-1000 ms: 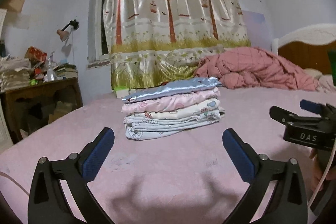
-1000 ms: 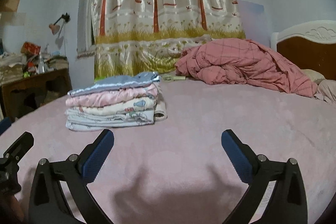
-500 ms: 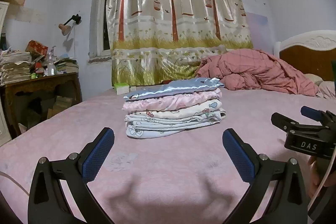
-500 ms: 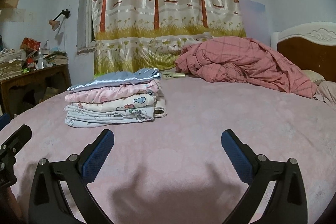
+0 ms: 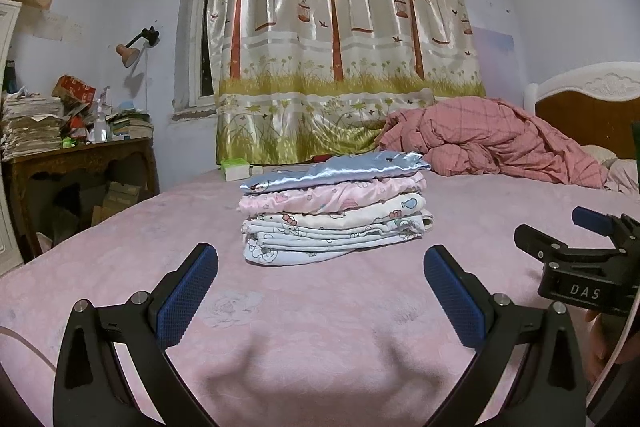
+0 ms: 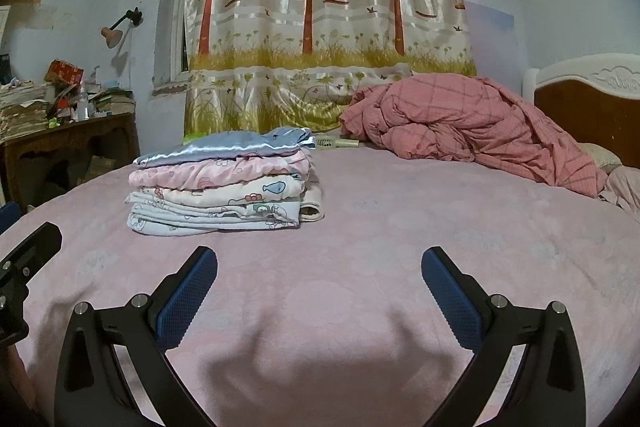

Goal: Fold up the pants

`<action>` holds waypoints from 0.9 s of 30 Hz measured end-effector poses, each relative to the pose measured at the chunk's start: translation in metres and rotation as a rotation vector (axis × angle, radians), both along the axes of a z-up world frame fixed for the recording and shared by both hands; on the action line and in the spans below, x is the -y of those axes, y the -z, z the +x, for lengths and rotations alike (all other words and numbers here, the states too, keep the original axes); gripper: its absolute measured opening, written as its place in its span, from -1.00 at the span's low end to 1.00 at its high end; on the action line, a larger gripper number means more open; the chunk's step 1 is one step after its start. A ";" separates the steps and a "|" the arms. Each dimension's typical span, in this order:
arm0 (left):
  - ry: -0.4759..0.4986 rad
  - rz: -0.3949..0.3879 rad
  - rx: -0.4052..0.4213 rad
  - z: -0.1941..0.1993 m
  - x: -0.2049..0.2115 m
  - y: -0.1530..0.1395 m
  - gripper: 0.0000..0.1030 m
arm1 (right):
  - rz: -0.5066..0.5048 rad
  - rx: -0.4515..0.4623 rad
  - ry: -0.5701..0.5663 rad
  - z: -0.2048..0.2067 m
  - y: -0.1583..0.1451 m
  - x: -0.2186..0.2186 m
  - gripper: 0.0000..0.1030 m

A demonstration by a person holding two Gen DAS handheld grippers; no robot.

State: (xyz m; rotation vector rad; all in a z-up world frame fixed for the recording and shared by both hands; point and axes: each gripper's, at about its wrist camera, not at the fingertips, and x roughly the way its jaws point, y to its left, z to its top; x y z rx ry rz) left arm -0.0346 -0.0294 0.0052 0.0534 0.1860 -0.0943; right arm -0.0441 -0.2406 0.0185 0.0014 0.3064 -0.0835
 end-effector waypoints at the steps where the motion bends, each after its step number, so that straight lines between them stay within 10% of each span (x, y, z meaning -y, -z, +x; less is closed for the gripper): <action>1: -0.002 0.008 -0.004 0.001 0.000 0.000 0.99 | -0.001 -0.001 0.000 0.000 0.000 0.000 0.99; 27: -0.007 0.034 -0.030 0.010 0.001 0.001 0.99 | 0.016 -0.013 0.003 0.005 0.002 0.000 0.99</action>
